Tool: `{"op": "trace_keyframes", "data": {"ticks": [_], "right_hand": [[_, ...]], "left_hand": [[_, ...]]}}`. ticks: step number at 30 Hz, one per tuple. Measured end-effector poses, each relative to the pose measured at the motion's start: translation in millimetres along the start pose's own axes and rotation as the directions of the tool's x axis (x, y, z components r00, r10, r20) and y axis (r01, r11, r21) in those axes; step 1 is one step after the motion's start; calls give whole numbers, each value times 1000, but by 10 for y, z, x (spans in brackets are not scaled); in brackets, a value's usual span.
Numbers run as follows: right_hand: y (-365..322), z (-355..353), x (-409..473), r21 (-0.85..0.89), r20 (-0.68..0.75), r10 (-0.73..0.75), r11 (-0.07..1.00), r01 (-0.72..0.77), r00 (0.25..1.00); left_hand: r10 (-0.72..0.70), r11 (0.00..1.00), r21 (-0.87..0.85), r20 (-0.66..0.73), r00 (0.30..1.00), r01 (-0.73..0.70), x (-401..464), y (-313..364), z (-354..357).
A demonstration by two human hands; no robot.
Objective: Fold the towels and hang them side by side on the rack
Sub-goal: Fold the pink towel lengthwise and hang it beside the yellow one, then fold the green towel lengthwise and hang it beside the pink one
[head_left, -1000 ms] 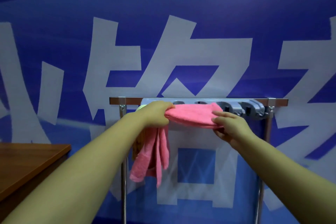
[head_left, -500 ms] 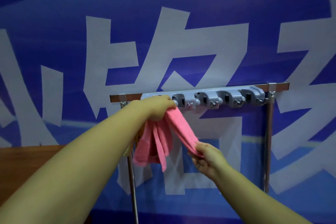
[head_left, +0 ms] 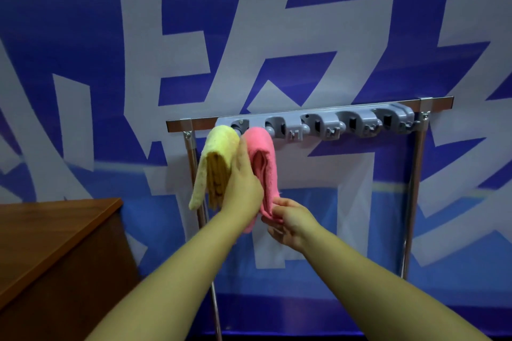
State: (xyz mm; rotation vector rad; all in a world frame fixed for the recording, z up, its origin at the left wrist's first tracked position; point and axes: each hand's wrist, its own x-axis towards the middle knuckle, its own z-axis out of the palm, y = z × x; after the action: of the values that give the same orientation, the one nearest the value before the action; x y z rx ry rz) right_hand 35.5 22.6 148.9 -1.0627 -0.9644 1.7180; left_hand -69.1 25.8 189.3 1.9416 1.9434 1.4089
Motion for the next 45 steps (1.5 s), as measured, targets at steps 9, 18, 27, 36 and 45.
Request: {"op": "trace_keyframes", "data": {"ticks": [9,18,27,36,45], "right_hand": [[305,-159,-32,-190,48,-161,967,167,986],[1586,-1079,88,-429,-85,80,897,-109,993],[3105,-2518,-1,-463,-390,383,704,-538,837],[4499,-3239,170,-574,-520,520,374,-729,677],[5395,-3491,373,-751,-496,481,179,-635,723]], "left_hand": [[-197,980,13,246,949,200,-856,-824,671],[-285,936,-20,540,792,351,-1934,-1377,1479],[-414,826,113,786,458,552,-3140,-2041,2415],[-606,679,382,773,186,627,-3729,-2549,3147],[-632,661,504,773,51,555,-4196,-2858,3651]]}}
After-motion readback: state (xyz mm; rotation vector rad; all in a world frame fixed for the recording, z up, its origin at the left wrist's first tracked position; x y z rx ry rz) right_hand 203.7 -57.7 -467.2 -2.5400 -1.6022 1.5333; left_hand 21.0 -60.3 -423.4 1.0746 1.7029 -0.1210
